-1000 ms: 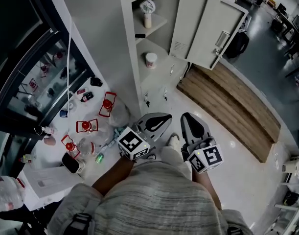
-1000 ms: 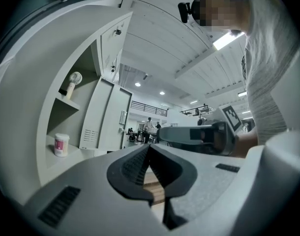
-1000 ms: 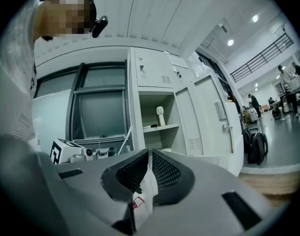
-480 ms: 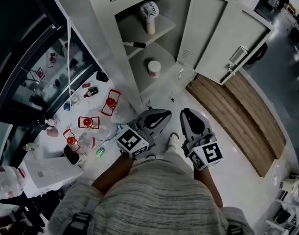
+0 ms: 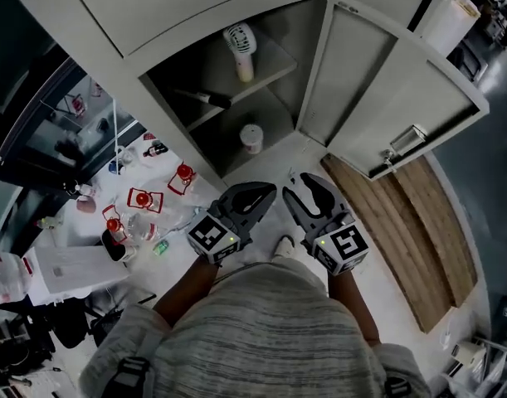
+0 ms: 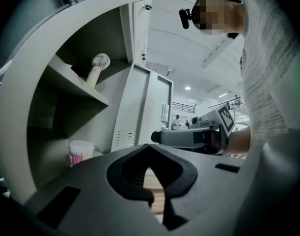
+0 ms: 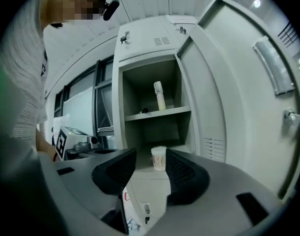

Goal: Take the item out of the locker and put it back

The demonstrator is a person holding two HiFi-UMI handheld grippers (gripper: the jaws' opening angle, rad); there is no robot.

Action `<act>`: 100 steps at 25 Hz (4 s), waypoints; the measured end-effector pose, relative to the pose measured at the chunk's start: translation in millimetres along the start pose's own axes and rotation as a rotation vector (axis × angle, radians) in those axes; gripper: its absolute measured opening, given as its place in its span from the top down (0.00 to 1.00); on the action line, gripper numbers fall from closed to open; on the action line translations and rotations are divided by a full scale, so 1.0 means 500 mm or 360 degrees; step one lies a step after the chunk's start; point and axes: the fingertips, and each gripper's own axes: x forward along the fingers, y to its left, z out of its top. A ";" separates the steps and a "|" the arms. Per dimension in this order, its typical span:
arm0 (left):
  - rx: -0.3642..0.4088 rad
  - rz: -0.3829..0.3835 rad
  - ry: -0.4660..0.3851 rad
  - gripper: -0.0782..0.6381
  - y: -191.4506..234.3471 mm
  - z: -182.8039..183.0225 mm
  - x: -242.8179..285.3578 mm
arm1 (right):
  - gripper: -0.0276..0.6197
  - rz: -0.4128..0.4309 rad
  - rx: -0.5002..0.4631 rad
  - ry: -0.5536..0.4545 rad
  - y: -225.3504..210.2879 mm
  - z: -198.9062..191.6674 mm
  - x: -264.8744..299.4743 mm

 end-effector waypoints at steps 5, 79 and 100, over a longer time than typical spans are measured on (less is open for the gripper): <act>-0.0047 0.0175 -0.0035 0.88 0.034 -0.007 -0.009 | 0.60 0.0160 -0.0066 0.0041 -0.031 -0.008 0.054; 0.0053 0.0251 -0.0078 0.88 0.120 0.020 0.012 | 0.54 0.0258 -0.0362 -0.0032 -0.057 0.112 0.245; 0.0127 0.0113 -0.0155 0.88 0.106 0.085 0.061 | 0.54 0.0118 -0.0387 -0.0239 -0.057 0.232 0.145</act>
